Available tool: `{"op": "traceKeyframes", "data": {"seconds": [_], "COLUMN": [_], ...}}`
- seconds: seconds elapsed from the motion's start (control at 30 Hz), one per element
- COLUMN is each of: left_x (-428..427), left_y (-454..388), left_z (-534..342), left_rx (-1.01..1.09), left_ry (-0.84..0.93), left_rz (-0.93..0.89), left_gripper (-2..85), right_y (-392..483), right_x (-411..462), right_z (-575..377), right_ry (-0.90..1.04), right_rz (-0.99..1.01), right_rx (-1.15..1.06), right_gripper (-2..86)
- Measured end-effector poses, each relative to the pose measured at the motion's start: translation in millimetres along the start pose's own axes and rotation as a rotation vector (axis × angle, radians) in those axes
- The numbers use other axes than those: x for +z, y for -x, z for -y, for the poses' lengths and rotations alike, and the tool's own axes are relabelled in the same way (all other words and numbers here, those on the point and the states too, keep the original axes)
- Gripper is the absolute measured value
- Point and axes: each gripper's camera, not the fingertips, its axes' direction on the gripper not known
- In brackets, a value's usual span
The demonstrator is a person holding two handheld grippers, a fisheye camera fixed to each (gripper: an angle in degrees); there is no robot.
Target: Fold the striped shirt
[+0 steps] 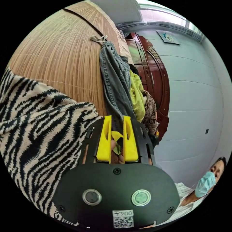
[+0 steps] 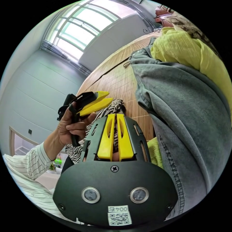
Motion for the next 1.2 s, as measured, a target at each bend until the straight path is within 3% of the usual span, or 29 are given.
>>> {"op": "traceKeyframes", "data": {"seconds": [0.07, 0.2, 0.37, 0.47, 0.53, 0.63, 0.83, 0.93, 1.07, 1.2], "left_x": [-29, -81, -177, -219, -236, -251, -270, -291, -325, -347], "left_y": [-26, -30, -16, 4, 21, 36, 1, -13, -19, -1], "left_z": [-13, -50, -138, -167, -177, -188, -206, -222, -244, -258], "left_rx": [0.098, 0.102, 0.147, 0.085, 0.005, -0.065, 0.029, 0.026, 0.021, -0.043], "left_ry": [-0.12, -0.174, -0.306, -0.345, -0.347, -0.356, -0.405, -0.452, -0.447, -0.351], "left_rz": [0.073, 0.237, 0.736, 0.854, 0.872, 0.79, 0.765, 0.737, 0.754, 0.821], "left_gripper": [4.8, 3.4, 2.6, 2.4, 2.3, 2.4, 2.6, 2.6, 2.6, 2.5], "right_y": [9, 21, 21, 31, 30, 18, 15, 37, 54, 20], "right_x": [6, 25, 36, 35, 38, 37, -9, 0, 24, 8], "right_z": [7, 30, 36, 38, 40, 42, 47, 44, 15, 9], "right_ry": [0.006, 0.1, 0.168, 0.144, 0.17, 0.161, -0.004, 0.119, 0.328, 0.289], "right_rz": [-0.01, -0.086, -0.076, -0.159, -0.26, -0.184, -0.073, 0.05, -0.12, -0.068], "right_rx": [-0.041, -0.089, -0.07, -0.104, -0.103, -0.043, 0.043, -0.007, -0.038, 0.119], "right_gripper": [5.7, 7.7, 7.6, 4.3, 3.0, 3.5, 5.4, 4.4, 4.5, 1.8]}}
